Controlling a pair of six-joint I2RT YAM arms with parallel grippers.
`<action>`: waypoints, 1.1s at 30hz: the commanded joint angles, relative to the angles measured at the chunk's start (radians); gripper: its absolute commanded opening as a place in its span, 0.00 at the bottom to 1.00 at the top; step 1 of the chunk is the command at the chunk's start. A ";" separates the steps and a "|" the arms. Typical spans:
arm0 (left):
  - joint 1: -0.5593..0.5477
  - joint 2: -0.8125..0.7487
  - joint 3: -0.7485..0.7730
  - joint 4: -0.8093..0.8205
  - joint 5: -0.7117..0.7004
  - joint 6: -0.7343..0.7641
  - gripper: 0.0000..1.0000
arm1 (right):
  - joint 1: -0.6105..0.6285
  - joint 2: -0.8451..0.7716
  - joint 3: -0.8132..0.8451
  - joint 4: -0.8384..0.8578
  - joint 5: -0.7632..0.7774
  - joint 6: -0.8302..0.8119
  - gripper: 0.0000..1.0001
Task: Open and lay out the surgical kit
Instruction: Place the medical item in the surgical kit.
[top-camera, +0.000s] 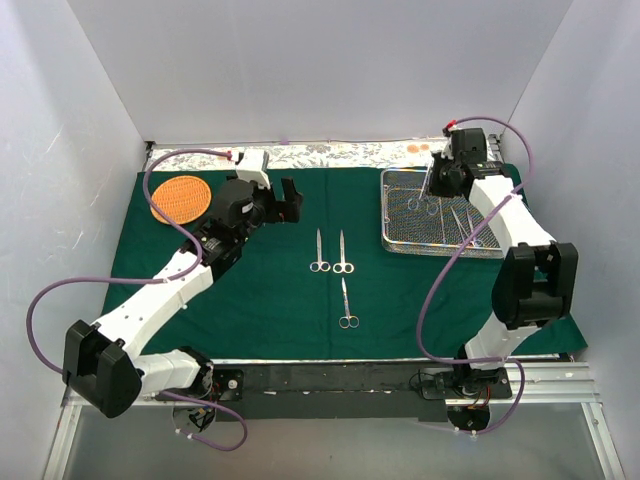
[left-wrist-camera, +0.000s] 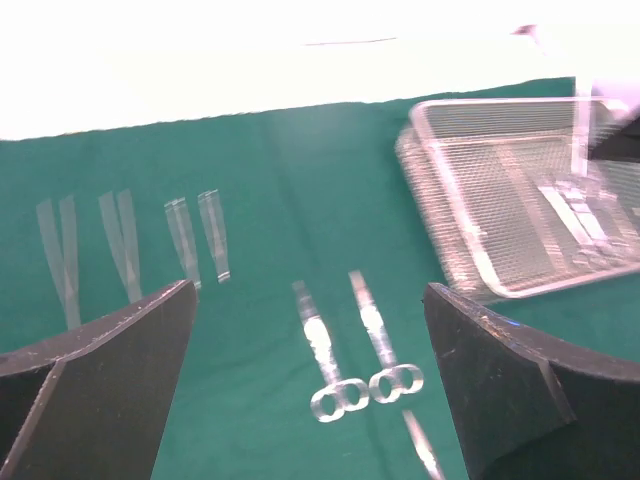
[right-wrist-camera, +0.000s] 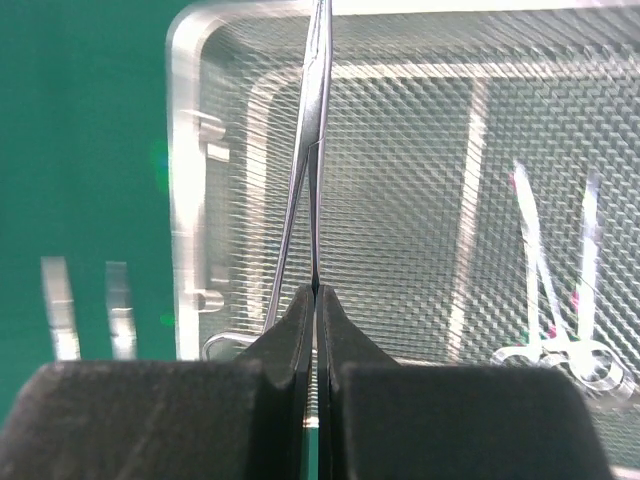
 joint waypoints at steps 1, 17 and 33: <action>-0.004 0.027 0.075 0.014 0.166 -0.025 0.98 | 0.041 -0.090 -0.016 0.129 -0.160 0.057 0.01; -0.027 0.210 0.144 0.125 0.521 -0.230 0.90 | 0.280 -0.198 -0.200 0.433 -0.320 0.244 0.01; -0.069 0.306 0.166 0.079 0.461 -0.286 0.20 | 0.384 -0.207 -0.215 0.442 -0.269 0.257 0.01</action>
